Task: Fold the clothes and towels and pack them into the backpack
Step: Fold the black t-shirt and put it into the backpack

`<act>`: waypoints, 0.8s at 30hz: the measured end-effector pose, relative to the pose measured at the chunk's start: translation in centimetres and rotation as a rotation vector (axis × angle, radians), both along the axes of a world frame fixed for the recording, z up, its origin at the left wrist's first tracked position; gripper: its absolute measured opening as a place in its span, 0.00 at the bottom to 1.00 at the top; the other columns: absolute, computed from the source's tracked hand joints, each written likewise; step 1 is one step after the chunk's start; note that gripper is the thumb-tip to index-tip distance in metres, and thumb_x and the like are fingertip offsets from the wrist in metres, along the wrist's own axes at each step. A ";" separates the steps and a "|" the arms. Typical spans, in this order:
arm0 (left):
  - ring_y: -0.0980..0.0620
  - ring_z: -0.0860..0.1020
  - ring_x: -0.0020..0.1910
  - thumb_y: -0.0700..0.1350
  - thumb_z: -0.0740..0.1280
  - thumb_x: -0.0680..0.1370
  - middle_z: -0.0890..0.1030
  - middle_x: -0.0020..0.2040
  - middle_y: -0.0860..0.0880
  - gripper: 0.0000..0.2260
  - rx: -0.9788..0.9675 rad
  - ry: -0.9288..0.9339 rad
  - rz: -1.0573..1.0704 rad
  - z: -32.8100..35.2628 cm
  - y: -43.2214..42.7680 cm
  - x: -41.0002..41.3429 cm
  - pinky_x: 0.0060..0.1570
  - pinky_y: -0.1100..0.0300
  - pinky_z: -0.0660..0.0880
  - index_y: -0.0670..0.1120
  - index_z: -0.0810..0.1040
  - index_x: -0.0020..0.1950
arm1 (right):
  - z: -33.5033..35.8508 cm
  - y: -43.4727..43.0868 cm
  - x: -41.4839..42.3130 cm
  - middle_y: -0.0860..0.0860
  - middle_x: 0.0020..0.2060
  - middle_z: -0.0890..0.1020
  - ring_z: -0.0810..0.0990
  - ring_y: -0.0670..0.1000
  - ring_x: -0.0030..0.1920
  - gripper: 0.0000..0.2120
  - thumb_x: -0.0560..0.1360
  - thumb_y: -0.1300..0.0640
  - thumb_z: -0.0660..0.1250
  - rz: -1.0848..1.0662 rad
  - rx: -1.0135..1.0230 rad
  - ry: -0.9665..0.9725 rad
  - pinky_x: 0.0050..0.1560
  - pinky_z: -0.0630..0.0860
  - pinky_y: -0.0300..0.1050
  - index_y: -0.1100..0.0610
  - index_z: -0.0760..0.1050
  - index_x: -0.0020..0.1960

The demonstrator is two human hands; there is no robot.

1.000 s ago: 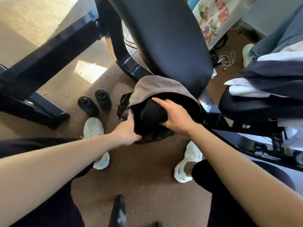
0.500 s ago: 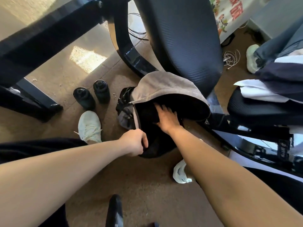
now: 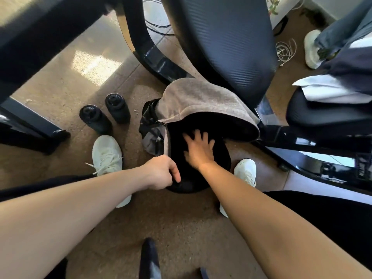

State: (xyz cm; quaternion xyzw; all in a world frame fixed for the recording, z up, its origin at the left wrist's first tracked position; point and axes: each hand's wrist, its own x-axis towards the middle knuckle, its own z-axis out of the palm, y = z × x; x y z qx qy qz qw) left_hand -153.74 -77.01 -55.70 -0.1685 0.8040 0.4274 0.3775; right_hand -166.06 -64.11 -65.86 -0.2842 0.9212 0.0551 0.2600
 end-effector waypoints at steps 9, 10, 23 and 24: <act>0.57 0.77 0.41 0.33 0.68 0.77 0.79 0.45 0.53 0.16 0.023 -0.016 0.045 -0.4 -0.2 -0.6 0.32 0.68 0.69 0.56 0.82 0.40 | -1.1 -0.7 0.5 0.56 0.76 0.58 0.63 0.64 0.71 0.24 0.80 0.44 0.62 0.004 -0.029 0.004 0.68 0.63 0.61 0.47 0.68 0.75; 0.57 0.76 0.40 0.33 0.69 0.77 0.78 0.44 0.54 0.16 0.028 -0.014 0.046 -0.4 -0.2 -0.8 0.32 0.68 0.68 0.56 0.81 0.40 | -1.3 -0.7 0.2 0.57 0.77 0.57 0.63 0.64 0.70 0.23 0.80 0.44 0.62 0.011 -0.031 0.049 0.68 0.64 0.60 0.48 0.70 0.73; 0.55 0.76 0.34 0.34 0.68 0.77 0.79 0.41 0.50 0.14 0.025 -0.003 0.042 0.6 -0.4 -2.4 0.28 0.68 0.68 0.54 0.83 0.46 | 0.9 -0.6 -2.9 0.52 0.82 0.56 0.60 0.61 0.79 0.31 0.80 0.39 0.62 0.002 0.000 -0.303 0.77 0.61 0.58 0.44 0.59 0.81; 0.55 0.76 0.33 0.34 0.68 0.77 0.79 0.40 0.50 0.14 0.017 0.005 0.036 0.6 -0.3 -2.4 0.27 0.67 0.68 0.54 0.83 0.46 | 1.8 0.0 -2.5 0.52 0.81 0.58 0.62 0.61 0.78 0.31 0.80 0.39 0.62 0.014 -0.032 -0.295 0.76 0.62 0.58 0.45 0.60 0.81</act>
